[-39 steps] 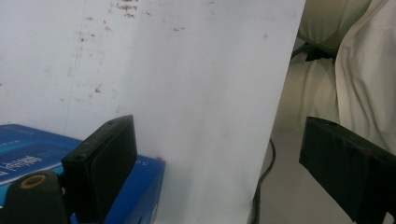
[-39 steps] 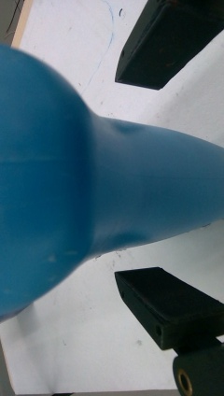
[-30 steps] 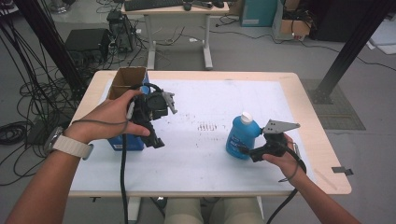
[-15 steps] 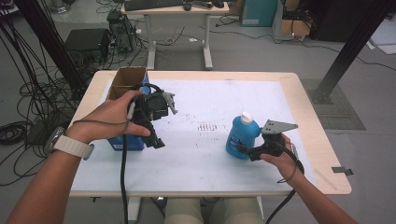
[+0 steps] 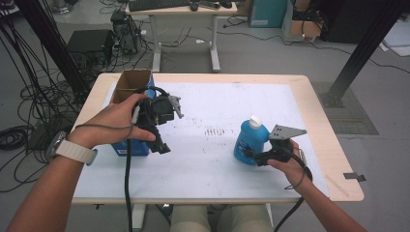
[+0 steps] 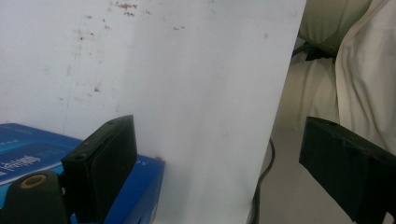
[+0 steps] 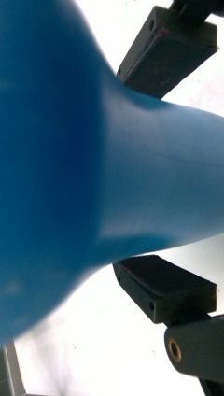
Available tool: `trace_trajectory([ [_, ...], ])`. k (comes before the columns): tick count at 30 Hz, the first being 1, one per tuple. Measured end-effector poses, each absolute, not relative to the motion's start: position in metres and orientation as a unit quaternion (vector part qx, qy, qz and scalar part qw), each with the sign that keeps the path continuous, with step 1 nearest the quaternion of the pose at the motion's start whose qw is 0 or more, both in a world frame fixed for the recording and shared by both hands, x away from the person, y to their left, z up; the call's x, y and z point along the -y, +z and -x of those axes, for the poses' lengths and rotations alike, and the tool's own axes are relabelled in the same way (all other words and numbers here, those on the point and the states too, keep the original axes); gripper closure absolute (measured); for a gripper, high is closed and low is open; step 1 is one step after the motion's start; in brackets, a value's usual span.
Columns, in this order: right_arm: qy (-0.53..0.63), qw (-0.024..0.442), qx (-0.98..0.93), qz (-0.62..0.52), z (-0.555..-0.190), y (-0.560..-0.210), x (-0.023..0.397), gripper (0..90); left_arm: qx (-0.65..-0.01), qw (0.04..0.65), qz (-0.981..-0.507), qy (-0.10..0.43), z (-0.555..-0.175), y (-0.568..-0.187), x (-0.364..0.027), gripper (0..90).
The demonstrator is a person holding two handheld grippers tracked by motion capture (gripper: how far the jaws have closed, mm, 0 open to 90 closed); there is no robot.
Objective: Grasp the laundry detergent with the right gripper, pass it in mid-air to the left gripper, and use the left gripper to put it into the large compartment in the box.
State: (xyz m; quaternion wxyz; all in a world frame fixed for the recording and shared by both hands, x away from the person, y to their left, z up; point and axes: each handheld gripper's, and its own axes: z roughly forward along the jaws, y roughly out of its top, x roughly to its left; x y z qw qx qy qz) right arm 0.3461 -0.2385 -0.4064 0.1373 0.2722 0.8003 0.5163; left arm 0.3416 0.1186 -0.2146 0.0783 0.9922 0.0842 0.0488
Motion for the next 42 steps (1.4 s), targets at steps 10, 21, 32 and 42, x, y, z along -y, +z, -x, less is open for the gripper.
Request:
trace_trajectory([
  [10, 0.523, 0.139, -0.794, -0.277, -0.3458, -0.4086, 0.2373, 20.1, -0.084, 0.08, -0.992, 0.049, -0.3425, -0.2149, -0.117, 11.7],
  [21, 0.533, 0.148, -0.791, -0.263, -0.3482, -0.4131, 0.237, 25.9, -0.084, 0.078, -0.992, 0.047, -0.3433, -0.2158, -0.1165, 11.8],
  [32, 0.533, 0.146, -0.791, -0.262, -0.3485, -0.4152, 0.2352, 31.7, -0.087, 0.077, -0.992, 0.046, -0.3436, -0.2164, -0.1164, 11.8],
  [42, 0.535, 0.146, -0.795, -0.246, -0.3482, -0.416, 0.2345, 41.1, -0.086, 0.078, -0.992, 0.045, -0.3442, -0.2174, -0.1168, 11.8],
])
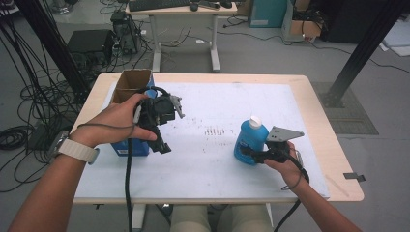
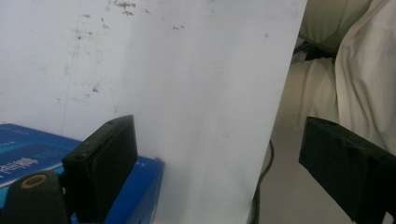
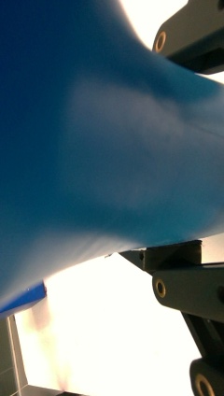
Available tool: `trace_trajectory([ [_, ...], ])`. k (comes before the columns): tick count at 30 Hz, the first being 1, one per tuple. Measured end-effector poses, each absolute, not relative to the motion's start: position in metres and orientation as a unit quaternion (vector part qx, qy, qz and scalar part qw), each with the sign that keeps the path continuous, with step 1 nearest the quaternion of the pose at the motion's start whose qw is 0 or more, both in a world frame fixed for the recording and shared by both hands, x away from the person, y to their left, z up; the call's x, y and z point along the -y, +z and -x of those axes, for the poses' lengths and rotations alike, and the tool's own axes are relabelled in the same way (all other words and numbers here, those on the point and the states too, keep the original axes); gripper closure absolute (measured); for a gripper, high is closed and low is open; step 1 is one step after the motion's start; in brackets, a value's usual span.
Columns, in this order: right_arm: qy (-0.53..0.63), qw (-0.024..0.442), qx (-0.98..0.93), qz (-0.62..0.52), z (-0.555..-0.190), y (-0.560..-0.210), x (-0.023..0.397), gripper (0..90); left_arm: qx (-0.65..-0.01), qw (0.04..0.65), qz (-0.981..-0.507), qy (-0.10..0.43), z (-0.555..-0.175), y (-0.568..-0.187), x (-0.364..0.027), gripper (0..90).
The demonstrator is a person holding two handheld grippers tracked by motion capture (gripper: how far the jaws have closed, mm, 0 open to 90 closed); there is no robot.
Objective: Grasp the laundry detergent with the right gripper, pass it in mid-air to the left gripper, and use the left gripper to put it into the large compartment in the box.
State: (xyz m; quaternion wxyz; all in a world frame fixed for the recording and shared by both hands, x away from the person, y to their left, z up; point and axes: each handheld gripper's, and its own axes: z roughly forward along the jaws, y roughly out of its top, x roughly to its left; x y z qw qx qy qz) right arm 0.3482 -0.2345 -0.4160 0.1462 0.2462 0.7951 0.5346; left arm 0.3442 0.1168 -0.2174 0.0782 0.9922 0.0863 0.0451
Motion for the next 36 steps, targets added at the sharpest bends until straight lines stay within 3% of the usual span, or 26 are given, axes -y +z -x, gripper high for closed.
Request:
trace_trajectory([
  [36, 0.527, 0.142, -0.8, -0.249, -0.3479, -0.4146, 0.2342, 42.3, -0.085, 0.079, -0.992, 0.045, -0.3443, -0.216, -0.112, 11.9],
])
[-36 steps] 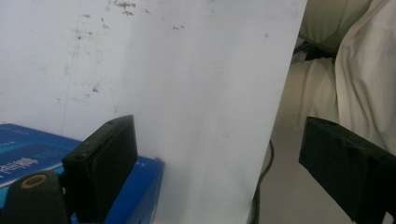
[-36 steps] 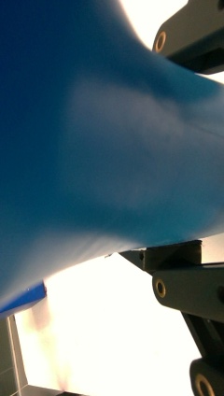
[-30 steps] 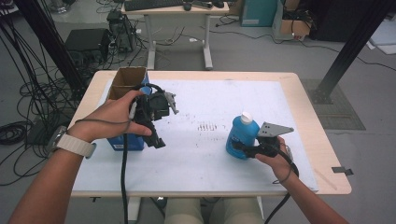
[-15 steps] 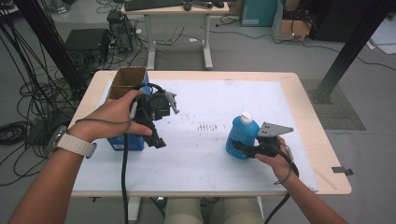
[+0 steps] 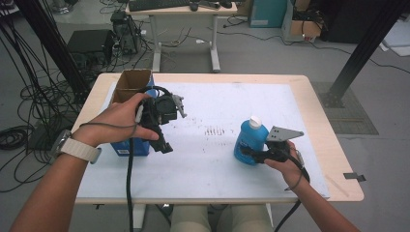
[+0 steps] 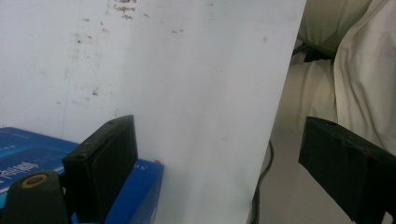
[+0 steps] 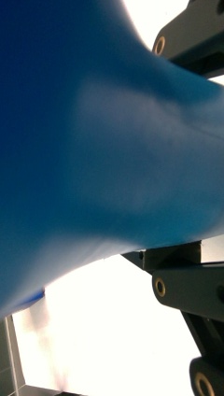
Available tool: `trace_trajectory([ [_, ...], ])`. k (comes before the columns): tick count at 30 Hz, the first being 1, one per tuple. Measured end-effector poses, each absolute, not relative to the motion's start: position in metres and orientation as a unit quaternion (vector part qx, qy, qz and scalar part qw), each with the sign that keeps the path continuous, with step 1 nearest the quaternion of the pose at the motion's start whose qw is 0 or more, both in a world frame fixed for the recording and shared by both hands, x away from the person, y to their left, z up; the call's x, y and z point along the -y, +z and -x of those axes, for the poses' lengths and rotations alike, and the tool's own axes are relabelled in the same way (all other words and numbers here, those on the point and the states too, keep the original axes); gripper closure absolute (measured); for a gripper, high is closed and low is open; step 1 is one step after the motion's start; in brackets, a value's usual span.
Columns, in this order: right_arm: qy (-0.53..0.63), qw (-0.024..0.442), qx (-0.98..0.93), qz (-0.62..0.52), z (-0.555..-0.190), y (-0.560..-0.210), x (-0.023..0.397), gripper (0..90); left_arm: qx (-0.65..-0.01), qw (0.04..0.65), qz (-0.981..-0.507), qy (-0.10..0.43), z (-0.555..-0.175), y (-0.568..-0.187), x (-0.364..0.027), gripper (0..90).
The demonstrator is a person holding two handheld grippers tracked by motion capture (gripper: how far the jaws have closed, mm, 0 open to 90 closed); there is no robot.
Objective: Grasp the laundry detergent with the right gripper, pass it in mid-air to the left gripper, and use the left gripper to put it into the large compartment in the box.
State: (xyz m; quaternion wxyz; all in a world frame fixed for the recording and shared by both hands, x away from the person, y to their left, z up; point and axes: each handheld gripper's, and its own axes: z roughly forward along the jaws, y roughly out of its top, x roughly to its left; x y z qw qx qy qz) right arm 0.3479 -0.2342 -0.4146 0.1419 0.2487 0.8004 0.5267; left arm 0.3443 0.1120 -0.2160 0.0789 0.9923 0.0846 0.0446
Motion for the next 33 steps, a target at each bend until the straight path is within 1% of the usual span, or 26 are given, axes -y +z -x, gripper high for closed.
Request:
trace_trajectory([
  [33, 0.528, 0.138, -0.8, -0.248, -0.3484, -0.4152, 0.2353, 42.2, -0.082, 0.08, -0.992, 0.046, -0.3447, -0.2149, -0.1074, 12.0],
])
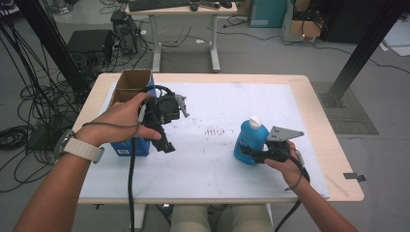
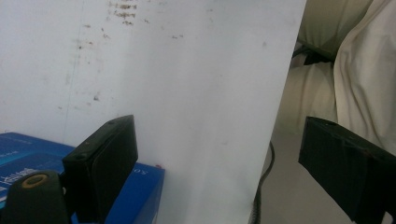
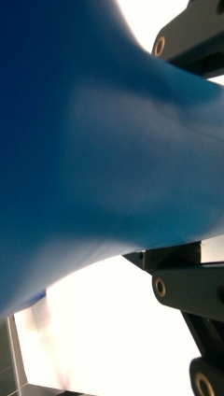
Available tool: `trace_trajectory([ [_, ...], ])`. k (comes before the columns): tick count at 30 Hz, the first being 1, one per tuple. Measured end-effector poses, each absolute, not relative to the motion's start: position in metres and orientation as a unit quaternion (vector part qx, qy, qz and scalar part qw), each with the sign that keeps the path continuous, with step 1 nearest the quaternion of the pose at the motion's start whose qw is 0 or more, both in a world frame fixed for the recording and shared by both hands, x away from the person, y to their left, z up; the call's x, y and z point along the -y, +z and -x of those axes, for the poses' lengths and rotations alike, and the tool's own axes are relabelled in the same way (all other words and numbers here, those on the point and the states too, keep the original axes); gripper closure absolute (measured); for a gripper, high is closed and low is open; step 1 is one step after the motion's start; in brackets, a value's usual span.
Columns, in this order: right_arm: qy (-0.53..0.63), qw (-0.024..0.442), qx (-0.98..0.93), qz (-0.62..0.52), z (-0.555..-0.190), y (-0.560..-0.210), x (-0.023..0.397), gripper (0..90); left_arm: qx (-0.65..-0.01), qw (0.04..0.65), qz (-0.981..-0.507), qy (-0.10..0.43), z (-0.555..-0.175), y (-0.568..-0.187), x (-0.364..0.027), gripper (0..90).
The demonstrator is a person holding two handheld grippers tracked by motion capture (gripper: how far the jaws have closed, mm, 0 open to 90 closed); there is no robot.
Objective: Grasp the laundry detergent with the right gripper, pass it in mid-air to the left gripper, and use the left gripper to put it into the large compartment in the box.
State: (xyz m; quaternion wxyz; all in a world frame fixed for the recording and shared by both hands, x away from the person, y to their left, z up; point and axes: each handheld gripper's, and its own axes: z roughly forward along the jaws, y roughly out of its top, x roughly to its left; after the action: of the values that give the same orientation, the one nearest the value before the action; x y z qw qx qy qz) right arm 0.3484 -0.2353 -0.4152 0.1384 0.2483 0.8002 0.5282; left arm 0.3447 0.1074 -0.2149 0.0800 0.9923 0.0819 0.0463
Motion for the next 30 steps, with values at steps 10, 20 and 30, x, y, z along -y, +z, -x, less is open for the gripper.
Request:
trace_trajectory([
  [10, 0.529, 0.141, -0.8, -0.245, -0.3492, -0.4153, 0.2354, 42.1, -0.081, 0.081, -0.992, 0.048, -0.345, -0.2139, -0.1069, 12.0],
  [20, 0.531, 0.143, -0.801, -0.239, -0.3503, -0.4154, 0.2354, 42.1, -0.08, 0.081, -0.992, 0.048, -0.3453, -0.2135, -0.1063, 12.0],
  [30, 0.53, 0.142, -0.801, -0.241, -0.3501, -0.4152, 0.2353, 42.1, -0.08, 0.082, -0.992, 0.049, -0.3449, -0.2127, -0.1059, 12.0],
])
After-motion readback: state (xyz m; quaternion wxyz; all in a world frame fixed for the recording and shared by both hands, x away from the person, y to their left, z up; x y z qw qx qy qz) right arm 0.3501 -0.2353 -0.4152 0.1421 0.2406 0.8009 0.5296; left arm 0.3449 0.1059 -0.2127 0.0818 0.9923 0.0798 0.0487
